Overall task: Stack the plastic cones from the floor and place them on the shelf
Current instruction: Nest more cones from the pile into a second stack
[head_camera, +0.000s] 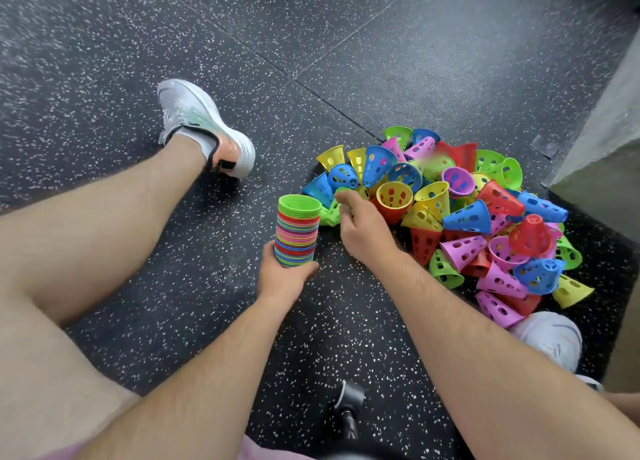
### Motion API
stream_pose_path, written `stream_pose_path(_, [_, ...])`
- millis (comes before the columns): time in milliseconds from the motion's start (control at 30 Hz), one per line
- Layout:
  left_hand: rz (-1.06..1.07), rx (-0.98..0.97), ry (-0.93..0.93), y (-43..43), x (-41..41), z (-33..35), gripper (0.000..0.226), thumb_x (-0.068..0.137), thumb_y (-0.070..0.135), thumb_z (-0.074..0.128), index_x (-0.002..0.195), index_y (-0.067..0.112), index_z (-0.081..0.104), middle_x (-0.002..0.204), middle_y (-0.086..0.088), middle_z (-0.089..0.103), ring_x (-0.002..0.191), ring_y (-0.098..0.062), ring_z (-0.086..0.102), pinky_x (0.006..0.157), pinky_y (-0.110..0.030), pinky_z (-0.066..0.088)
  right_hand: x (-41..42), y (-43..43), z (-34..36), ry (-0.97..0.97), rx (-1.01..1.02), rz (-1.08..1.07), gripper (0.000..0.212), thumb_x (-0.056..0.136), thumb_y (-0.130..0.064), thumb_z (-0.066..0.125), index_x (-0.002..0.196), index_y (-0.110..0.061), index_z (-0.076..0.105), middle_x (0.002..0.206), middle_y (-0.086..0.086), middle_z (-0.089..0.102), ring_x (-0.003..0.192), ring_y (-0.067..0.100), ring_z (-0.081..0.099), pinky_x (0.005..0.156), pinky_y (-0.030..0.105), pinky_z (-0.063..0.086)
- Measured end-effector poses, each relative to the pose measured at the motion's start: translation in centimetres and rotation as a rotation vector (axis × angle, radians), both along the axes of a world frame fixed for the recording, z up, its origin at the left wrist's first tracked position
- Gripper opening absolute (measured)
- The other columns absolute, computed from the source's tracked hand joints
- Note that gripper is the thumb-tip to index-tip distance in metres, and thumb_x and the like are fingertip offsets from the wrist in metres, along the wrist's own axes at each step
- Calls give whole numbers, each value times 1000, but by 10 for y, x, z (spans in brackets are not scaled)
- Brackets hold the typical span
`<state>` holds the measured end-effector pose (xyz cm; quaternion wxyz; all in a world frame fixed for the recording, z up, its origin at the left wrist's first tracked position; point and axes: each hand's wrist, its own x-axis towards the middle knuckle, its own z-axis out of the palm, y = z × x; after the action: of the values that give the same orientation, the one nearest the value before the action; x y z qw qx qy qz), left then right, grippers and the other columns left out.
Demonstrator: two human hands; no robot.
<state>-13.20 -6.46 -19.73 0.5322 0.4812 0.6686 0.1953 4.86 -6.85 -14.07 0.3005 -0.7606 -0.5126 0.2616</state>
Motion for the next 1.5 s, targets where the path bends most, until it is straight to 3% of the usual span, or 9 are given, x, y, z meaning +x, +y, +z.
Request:
stream_pose_path(200, [37,-20,90,9,-28,-7,70,64,29,94,115,36,48,107,5,70,96,-23,68,95,-40,53,-13,33,-32,-544,-65,324,53,90,-8,56,141,-26,55,147,10,50,129,36,45,106,46,38])
stream_pose_path(333, [52,-48,99,10,-32,-9,70,65,28,94,117,34,47,111,3,69,99,-24,67,94,-37,52,-19,48,-38,-714,-236,439,58,90,-13,57,144,-32,49,162,6,26,146,32,22,115,43,22])
stream_pose_path(467, [18,-42,123,10,-31,-6,72,66,30,94,122,33,49,115,4,67,101,-22,65,91,-34,49,-15,53,-35,-814,-259,473,52,84,-8,62,133,-24,55,154,9,33,139,31,30,109,39,30])
stream_pose_path(633, [-14,-24,141,8,-31,-6,72,65,31,94,121,34,49,115,3,67,103,-22,66,95,-38,52,-3,43,-35,-635,-106,363,29,89,-5,59,116,-15,55,133,10,50,120,34,48,98,41,40])
stream_pose_path(700, [-25,-20,151,7,-30,-5,72,65,31,94,121,35,48,115,3,66,102,-22,65,96,-40,52,2,40,-29,-454,-6,225,13,99,-11,53,111,-12,57,118,8,56,108,31,52,91,39,41])
stream_pose_path(833, [-78,-8,201,6,-25,-3,68,67,33,94,115,39,46,111,6,66,100,-21,65,93,-37,51,9,31,-1,-7,63,-142,9,102,-11,48,108,-15,54,99,2,60,89,13,58,76,33,45])
stream_pose_path(967, [-197,15,287,4,-16,-1,66,66,39,91,117,38,48,110,5,64,97,-22,65,86,-37,51,14,15,8,155,171,-239,3,102,-17,48,104,-18,48,74,-2,49,58,8,40,58,31,35])
stream_pose_path(1300, [-270,53,269,-1,7,2,70,63,44,89,120,38,49,113,8,64,99,-21,65,91,-40,52,11,-18,-8,155,103,43,11,91,-32,53,98,-23,55,100,-2,65,94,18,59,86,44,49])
stream_pose_path(1500, [-226,46,209,-2,-1,-8,69,54,50,88,108,47,46,106,11,67,93,-16,68,90,-45,57,16,-11,-21,111,-15,-132,29,96,-20,47,122,-23,58,115,-3,64,103,14,59,95,41,50])
